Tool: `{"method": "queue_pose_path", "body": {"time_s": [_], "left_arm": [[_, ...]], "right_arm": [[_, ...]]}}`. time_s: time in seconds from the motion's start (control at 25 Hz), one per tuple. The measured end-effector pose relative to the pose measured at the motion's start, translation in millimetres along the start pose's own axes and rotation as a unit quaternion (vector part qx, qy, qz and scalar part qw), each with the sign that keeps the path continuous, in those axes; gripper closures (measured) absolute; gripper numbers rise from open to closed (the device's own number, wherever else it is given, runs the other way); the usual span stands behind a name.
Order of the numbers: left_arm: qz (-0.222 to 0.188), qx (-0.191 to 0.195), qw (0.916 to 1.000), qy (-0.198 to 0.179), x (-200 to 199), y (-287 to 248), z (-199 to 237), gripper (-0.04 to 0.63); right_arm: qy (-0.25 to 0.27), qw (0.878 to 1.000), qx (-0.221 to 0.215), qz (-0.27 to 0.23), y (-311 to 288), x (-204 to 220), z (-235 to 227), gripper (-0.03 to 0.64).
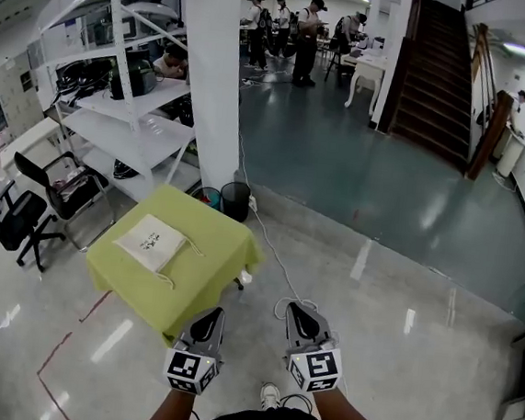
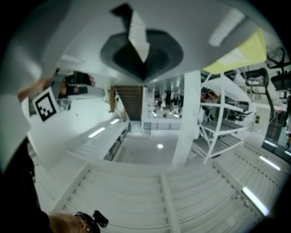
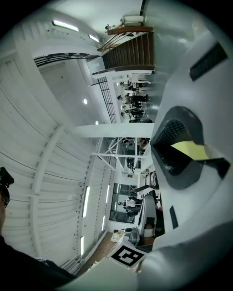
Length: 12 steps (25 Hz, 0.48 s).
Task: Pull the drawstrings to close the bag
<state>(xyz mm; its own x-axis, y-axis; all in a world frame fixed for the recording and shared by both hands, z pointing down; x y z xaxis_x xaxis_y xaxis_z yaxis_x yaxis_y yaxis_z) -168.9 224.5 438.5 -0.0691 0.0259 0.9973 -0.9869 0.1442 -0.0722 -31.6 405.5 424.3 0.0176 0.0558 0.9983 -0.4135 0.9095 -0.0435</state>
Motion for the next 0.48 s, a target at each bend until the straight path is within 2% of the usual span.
{"method": "queue_pose_path", "body": {"time_s": [0.48], "left_arm": [[0.018,-0.076,0.9969,0.008,1.0,-62.8,-9.4,0.592]], "right_arm": [[-0.002,0.997,-0.073,-0.003,-48.1,6.5,-70.1,0.624]]}}
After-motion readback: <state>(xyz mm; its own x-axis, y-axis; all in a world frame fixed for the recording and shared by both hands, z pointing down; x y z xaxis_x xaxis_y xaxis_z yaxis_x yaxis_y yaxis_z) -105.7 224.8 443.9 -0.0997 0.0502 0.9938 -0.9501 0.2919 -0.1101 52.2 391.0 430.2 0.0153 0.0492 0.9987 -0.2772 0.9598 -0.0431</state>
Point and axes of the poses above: the fingertips, and each gripper's own axes: y backward along the fingers, z to its left, x out of its underside, the point moved 8 cm from there along y, backward along the fingers, and after that the axes turned 4 degrees about -x, right-handed, at the moved point
